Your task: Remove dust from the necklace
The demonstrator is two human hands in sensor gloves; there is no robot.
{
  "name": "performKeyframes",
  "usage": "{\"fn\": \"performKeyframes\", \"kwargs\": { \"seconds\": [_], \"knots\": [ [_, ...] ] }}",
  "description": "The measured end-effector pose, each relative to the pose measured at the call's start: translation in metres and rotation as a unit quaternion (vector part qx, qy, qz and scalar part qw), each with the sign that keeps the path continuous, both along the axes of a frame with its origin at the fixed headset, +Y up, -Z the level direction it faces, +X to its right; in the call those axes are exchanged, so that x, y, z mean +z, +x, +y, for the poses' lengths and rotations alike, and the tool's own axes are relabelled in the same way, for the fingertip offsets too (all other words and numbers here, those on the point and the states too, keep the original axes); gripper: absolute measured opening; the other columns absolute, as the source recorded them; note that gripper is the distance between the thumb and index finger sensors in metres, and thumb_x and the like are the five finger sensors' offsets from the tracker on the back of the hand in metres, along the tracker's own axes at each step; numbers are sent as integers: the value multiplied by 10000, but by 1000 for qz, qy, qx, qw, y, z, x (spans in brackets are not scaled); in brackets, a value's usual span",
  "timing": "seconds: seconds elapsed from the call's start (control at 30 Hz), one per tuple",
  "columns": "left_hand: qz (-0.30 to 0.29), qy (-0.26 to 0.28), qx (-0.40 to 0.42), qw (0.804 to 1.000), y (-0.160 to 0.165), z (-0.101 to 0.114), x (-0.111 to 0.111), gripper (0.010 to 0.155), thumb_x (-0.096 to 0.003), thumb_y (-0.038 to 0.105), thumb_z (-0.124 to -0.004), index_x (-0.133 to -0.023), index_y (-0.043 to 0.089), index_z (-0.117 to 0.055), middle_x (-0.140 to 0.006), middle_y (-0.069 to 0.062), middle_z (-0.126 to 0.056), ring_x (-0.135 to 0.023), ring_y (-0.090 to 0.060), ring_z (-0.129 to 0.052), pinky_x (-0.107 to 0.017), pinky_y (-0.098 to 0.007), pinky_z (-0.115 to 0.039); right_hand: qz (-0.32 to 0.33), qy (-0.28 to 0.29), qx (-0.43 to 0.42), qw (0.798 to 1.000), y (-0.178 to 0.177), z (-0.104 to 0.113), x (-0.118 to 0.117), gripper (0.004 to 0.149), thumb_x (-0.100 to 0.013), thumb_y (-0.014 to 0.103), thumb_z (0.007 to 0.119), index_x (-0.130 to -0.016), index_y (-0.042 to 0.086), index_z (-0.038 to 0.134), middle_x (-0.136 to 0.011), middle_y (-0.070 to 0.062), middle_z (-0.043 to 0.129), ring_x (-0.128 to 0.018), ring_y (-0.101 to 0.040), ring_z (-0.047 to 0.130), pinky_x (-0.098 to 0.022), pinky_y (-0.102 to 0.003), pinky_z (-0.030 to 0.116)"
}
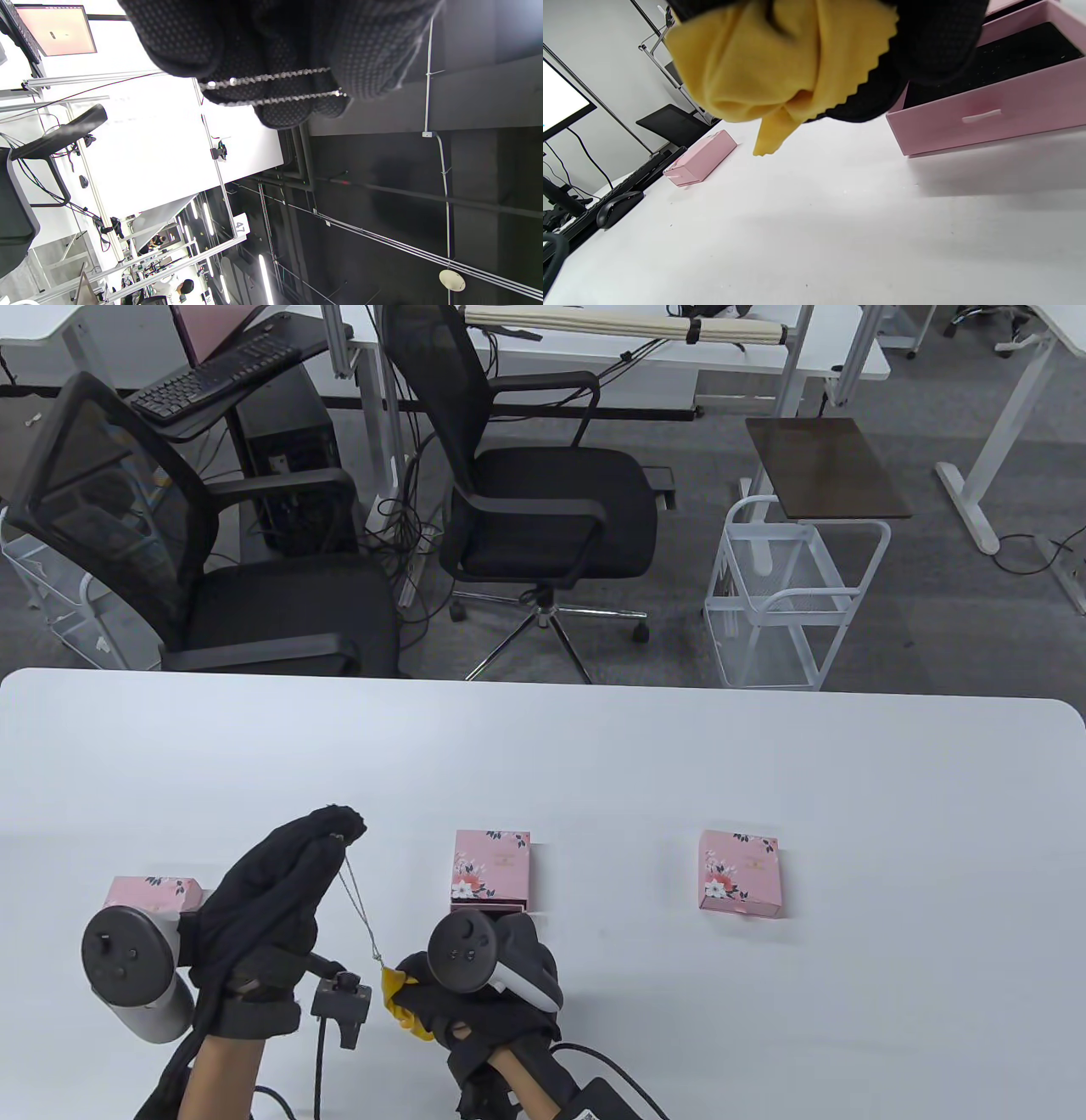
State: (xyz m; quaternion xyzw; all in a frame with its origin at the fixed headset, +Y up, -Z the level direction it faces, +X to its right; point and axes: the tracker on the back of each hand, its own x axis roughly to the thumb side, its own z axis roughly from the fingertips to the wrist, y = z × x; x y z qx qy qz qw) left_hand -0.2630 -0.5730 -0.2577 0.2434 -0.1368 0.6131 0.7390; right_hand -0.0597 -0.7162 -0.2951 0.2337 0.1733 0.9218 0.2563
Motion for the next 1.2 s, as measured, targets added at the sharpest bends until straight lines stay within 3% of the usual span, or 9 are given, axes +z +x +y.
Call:
{"fn": "performKeyframes", "kwargs": {
  "seconds": [0.47,0.7,0.83,0.97,1.1,1.2],
  "knots": [
    [1,13,13,1000,-4,5,4,366,-565,469,-855,-892,313,-904,-891,5,-984,-804,-237,-893,-575,-417,-811,-13,-18,63,998,13,7,-6,376,-633,281,791,-959,95,786,-818,-187,901,-624,-399,910,-516,-512,769],
    [-15,18,16,1000,0,6,5,365,-565,469,-855,-892,313,-904,-891,4,-984,-803,-239,-893,-575,-417,-811,-1,6,83,997,14,14,1,377,-634,290,788,-960,102,784,-821,-183,900,-628,-396,910,-520,-509,770],
    [-19,16,11,1000,3,5,6,365,-565,468,-855,-890,311,-906,-890,5,-985,-803,-239,-894,-575,-418,-811,-38,30,87,995,41,26,-4,382,-633,295,785,-965,106,779,-829,-180,895,-634,-396,909,-523,-508,770],
    [-22,15,2,1000,8,5,7,365,-565,468,-855,-890,311,-907,-889,4,-985,-801,-239,-894,-574,-417,-811,-116,65,84,988,86,29,-11,393,-633,303,785,-974,107,770,-840,-182,890,-643,-398,907,-522,-505,771],
    [-31,14,-11,999,16,3,7,365,-563,468,-857,-889,312,-907,-888,4,-987,-799,-239,-895,-572,-418,-812,-186,45,56,980,127,9,-17,397,-631,308,792,-971,105,773,-838,-184,891,-636,-397,910,-516,-500,775],
    [-33,11,-21,999,21,1,5,366,-563,468,-857,-889,311,-908,-887,4,-988,-798,-240,-896,-571,-418,-813,-206,33,97,973,140,-7,-23,400,-628,308,796,-972,105,773,-841,-185,890,-640,-400,908,-516,-501,775]
  ]
}}
